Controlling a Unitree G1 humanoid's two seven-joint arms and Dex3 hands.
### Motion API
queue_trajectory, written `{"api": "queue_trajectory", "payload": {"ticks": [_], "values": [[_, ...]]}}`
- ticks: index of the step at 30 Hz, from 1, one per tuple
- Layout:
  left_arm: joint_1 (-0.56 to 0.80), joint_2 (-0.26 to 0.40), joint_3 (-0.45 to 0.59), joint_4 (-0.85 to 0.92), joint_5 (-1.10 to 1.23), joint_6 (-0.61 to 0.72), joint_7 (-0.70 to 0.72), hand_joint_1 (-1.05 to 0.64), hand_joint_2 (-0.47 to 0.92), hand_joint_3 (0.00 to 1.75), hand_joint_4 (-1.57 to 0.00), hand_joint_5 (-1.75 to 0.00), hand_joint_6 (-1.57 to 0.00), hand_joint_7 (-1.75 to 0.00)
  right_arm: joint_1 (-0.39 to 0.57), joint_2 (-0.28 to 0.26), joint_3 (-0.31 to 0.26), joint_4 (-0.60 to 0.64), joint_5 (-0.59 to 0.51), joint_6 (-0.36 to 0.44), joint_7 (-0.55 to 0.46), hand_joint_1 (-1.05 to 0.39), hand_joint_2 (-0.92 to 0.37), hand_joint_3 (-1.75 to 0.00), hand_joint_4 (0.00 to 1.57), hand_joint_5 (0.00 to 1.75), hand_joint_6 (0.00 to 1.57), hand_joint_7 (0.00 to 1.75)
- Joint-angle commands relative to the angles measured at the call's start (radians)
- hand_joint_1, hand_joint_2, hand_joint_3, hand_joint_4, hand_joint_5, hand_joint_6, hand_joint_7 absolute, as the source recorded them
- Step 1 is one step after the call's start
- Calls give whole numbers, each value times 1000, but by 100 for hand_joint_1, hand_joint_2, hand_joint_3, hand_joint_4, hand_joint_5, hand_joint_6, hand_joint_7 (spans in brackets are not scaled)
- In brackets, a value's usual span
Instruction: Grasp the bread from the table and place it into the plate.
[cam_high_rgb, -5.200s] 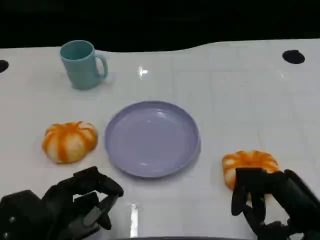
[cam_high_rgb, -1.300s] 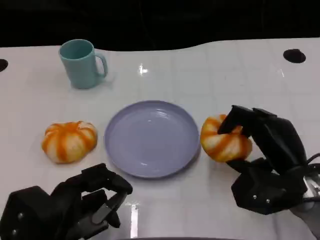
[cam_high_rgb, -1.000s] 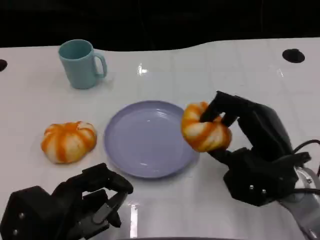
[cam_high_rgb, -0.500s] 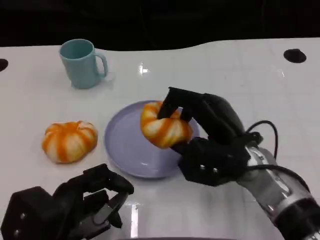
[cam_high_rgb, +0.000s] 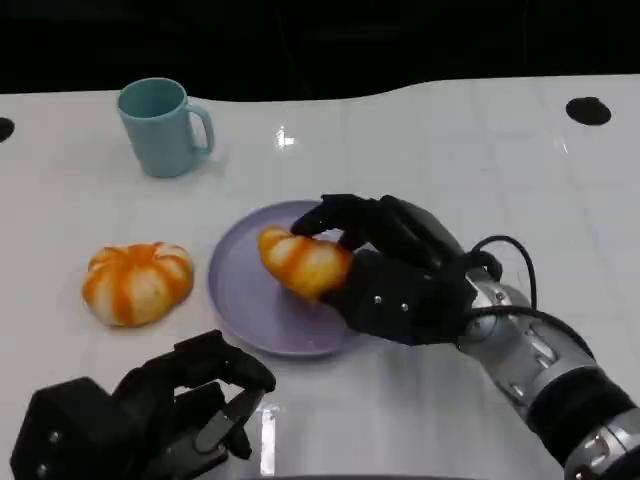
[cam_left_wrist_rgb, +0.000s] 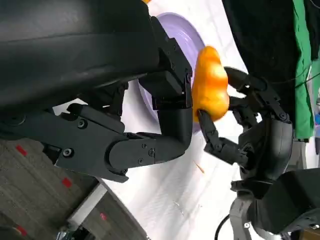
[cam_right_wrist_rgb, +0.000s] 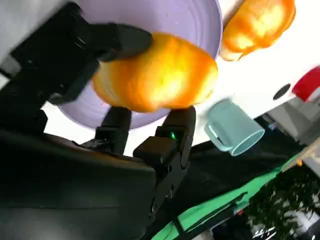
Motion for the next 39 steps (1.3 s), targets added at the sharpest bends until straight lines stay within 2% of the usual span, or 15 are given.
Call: {"api": "queue_trajectory", "payload": {"ticks": [1, 6, 15, 18, 23, 28, 30, 33, 36, 38, 39], "values": [[15, 5, -1, 4, 13, -19, 10, -37, 89, 53, -66, -175, -64, -132, 41, -60, 27, -136, 10, 44, 140, -59, -91, -27, 2, 32, 27, 1], [23, 2, -6, -2, 22, -21, 17, -38, 87, 55, -66, -175, -64, -133, 143, -114, 20, -339, 42, 83, 251, -68, -92, -31, 0, 29, 22, 0], [26, -7, -11, -1, 26, -25, 19, -37, 85, 59, -66, -175, -64, -133, 329, -221, -44, -704, 158, 196, 420, -64, -92, -33, 1, 31, 21, 1], [23, -8, -10, 5, 28, -28, 20, -36, 82, 63, -67, -175, -64, -134, 388, -249, -68, -797, 185, 224, 442, -61, -92, -34, 3, 34, 22, 1], [24, -7, -8, 11, 26, -25, 19, -37, 81, 66, -67, -175, -64, -134, 489, -259, -114, -885, 223, 208, 406, -57, -92, -32, 13, 42, 29, 4], [23, -7, -5, 18, 22, -29, 14, -37, 79, 67, -66, -175, -64, -133, 571, -270, -154, -933, 260, 144, 377, -47, -92, -28, 30, 55, 43, 11], [23, -9, -3, 20, 18, -26, 14, -38, 79, 67, -67, -175, -65, -133, 604, -273, -172, -929, 282, 78, 361, -41, -92, -25, 34, 66, 51, 14], [23, -7, -2, 26, 19, -38, 10, -37, 77, 69, -69, -175, -67, -133, 642, -270, -196, -893, 326, -33, 344, -27, -92, -22, 51, 93, 71, 25], [22, -6, 0, 35, 16, -47, 6, -37, 77, 70, -69, -175, -67, -132, 677, -268, -215, -866, 358, -110, 334, -23, -92, -21, 62, 109, 85, 37], [21, -5, 0, 37, 17, -49, 6, -38, 77, 70, -68, -175, -66, -132, 701, -271, -224, -859, 349, -151, 317, -21, -88, -29, 65, 118, 85, 56], [21, -5, 0, 37, 18, -50, 7, -37, 76, 70, -68, -175, -66, -132, 714, -272, -230, -862, 340, -162, 307, -21, -81, -43, 65, 128, 83, 69]]}}
